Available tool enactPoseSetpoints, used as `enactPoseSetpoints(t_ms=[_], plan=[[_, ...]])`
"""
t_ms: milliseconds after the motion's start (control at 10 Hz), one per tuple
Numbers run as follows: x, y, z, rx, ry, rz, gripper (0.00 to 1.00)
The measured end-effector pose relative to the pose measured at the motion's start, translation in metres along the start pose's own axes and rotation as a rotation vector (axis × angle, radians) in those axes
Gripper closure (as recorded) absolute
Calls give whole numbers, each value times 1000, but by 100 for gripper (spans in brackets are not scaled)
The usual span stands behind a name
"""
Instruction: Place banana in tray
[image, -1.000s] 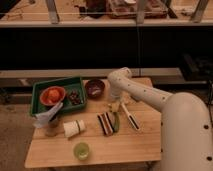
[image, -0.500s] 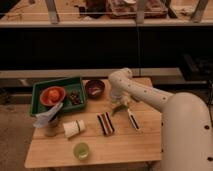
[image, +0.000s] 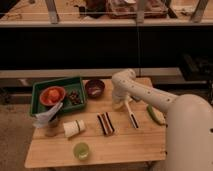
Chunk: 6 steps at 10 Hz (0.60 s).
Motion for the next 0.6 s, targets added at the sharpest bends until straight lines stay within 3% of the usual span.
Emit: enactPoseSetpoints(t_ms=[200,500,600], plan=[[-11,-2,-22,23,-39,-9,100],[-33,-6,-94,62,-119,-49,100],[-46,-9,-119,68,-165,-68,100]])
